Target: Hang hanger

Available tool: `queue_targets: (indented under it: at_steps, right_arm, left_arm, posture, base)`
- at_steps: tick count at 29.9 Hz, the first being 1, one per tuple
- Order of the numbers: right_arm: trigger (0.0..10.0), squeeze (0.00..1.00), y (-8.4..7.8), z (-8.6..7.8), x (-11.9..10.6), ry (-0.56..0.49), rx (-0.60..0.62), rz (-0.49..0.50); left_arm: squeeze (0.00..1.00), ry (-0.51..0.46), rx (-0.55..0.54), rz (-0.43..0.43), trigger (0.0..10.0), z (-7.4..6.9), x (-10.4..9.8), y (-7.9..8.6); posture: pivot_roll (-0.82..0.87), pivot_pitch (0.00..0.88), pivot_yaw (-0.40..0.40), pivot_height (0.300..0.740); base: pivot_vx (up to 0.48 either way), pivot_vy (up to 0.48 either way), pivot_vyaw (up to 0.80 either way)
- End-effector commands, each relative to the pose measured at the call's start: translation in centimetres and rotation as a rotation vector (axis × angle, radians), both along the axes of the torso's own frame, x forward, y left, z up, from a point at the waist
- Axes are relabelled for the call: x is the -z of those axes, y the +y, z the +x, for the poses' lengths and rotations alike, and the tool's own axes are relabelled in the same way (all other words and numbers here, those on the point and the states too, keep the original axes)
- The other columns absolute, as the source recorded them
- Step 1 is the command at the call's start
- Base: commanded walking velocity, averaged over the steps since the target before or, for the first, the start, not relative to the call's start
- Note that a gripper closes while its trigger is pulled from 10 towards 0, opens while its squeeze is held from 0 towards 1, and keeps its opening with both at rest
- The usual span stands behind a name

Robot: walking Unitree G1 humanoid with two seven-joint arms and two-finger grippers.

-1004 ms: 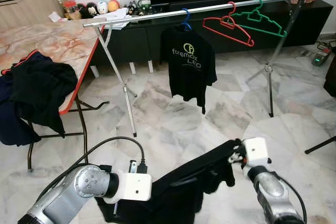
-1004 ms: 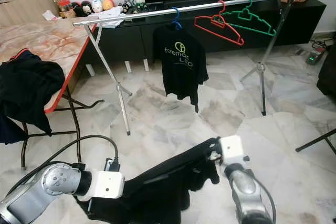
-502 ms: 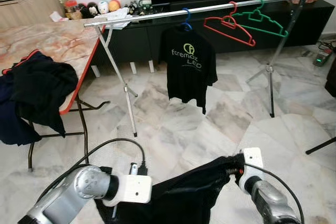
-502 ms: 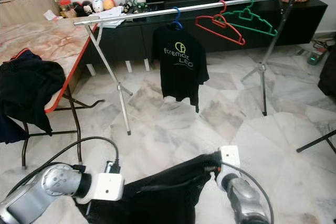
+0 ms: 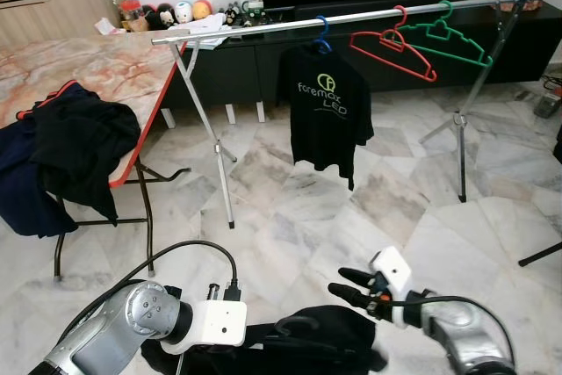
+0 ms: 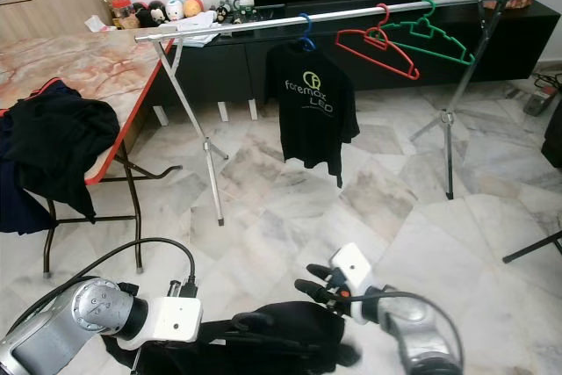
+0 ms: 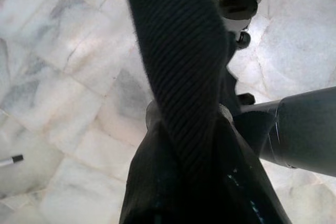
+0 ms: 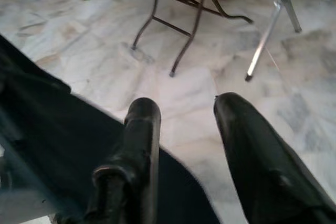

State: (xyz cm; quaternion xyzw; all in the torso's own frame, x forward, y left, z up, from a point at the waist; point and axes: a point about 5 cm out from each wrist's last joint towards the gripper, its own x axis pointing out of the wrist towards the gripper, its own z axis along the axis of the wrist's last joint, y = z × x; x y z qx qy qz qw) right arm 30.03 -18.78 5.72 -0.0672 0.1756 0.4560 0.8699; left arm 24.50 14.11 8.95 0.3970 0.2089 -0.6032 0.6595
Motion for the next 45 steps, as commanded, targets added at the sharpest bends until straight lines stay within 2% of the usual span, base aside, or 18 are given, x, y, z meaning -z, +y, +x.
queue_targets:
  at_steps: [1,2,5,8,11,18,23,26,28,33,34,35,38,41,45]
  right_arm:
    - [10.0,0.97,0.5,-0.2,-0.4,-0.010,-0.053,0.031]
    - [10.0,0.01,0.6,-0.2,-0.8,-0.016,-0.080,0.045]
    - [10.0,0.00,0.6,-0.3,-0.8,-0.009,-0.101,0.048]
    - [10.0,0.00,1.3,-1.1,-0.9,0.031,-0.200,0.101]
    - [10.0,0.00,1.7,-2.3,-0.1,0.085,-0.316,0.053]
    - [10.0,0.00,2.2,-3.6,0.4,0.172,-0.448,0.052]
    - [10.0,0.00,2.1,-3.2,0.8,0.114,-0.404,-0.018]
    - [10.0,0.00,1.7,-1.6,0.6,0.034,-0.235,-0.048]
    - [10.0,0.00,1.6,-1.3,0.4,0.024,-0.206,-0.038]
    - [10.0,0.00,2.3,-2.7,0.7,0.093,-0.331,0.014]
    - [10.0,0.00,2.3,-2.7,0.7,0.093,-0.331,0.014]
    - [10.0,0.00,2.4,-3.4,1.1,0.132,-0.398,0.008]
    - [10.0,0.00,2.2,-3.7,1.2,0.148,-0.430,-0.006]
    - [10.0,0.00,1.4,-3.8,0.9,0.180,-0.472,-0.016]
    - [10.0,0.00,0.4,-3.8,0.7,0.214,-0.508,-0.064]
  left_arm:
    - [0.00,-0.001,-0.014,-0.034,10.0,0.1,-0.4,-0.2]
    - [0.00,0.012,-0.014,-0.052,10.0,0.0,-0.5,-0.3]
    - [0.00,0.016,-0.014,-0.048,10.0,0.0,-0.4,-0.4]
    - [0.00,0.023,-0.024,-0.057,10.0,0.1,-0.4,-0.5]
    - [0.00,0.019,-0.042,-0.063,10.0,0.5,-0.6,-0.7]
    - [0.00,0.027,-0.076,-0.098,10.0,1.7,-0.9,-1.2]
    - [0.00,0.035,-0.063,-0.146,10.0,1.8,-1.5,-1.8]
    - [0.00,0.047,-0.044,-0.167,10.0,1.5,-1.7,-2.1]
    - [0.00,0.058,-0.041,-0.177,10.0,1.4,-1.8,-2.0]
    - [0.00,0.076,-0.002,-0.170,10.0,1.3,-2.1,-1.8]
    - [0.00,0.076,-0.002,-0.170,10.0,1.3,-2.1,-1.8]
    - [0.00,0.082,0.026,-0.149,10.0,1.4,-2.2,-1.7]
    - [0.00,0.078,0.042,-0.117,10.0,1.5,-2.1,-1.5]
    - [0.00,0.054,0.038,-0.066,10.0,2.0,-1.8,-1.1]
    - [0.00,0.055,0.044,-0.074,10.0,2.2,-2.1,-1.4]
  posture:
    - [-0.02,0.052,0.089,0.740]
    - [-0.02,0.049,0.088,0.740]
    - [-0.02,0.049,0.087,0.740]
    - [-0.02,0.046,0.086,0.740]
    - [-0.02,0.044,0.085,0.740]
    - [-0.01,0.049,0.082,0.740]
    - [-0.01,0.057,0.080,0.740]
    - [-0.01,0.065,0.079,0.740]
    - [-0.01,0.072,0.081,0.740]
    - [-0.01,0.078,0.084,0.740]
    - [-0.01,0.078,0.084,0.740]
    - [0.00,0.081,0.086,0.740]
    - [0.00,0.081,0.086,0.740]
    - [-0.01,0.080,0.083,0.740]
    - [-0.01,0.078,0.076,0.740]
  base:
    - [0.000,0.000,0.00]
    - [0.000,0.000,0.00]
    - [0.000,0.000,0.00]
    - [0.000,0.000,0.00]
    - [0.000,0.000,0.00]
    - [0.000,0.000,0.00]
    - [0.000,0.000,0.00]
    - [0.000,0.000,0.00]
    - [0.000,0.000,0.00]
    - [0.000,0.000,0.00]
    - [0.000,0.000,0.00]
    - [0.000,0.000,0.00]
    - [0.000,0.000,0.00]
    - [0.000,0.000,0.00]
    - [0.000,0.000,0.00]
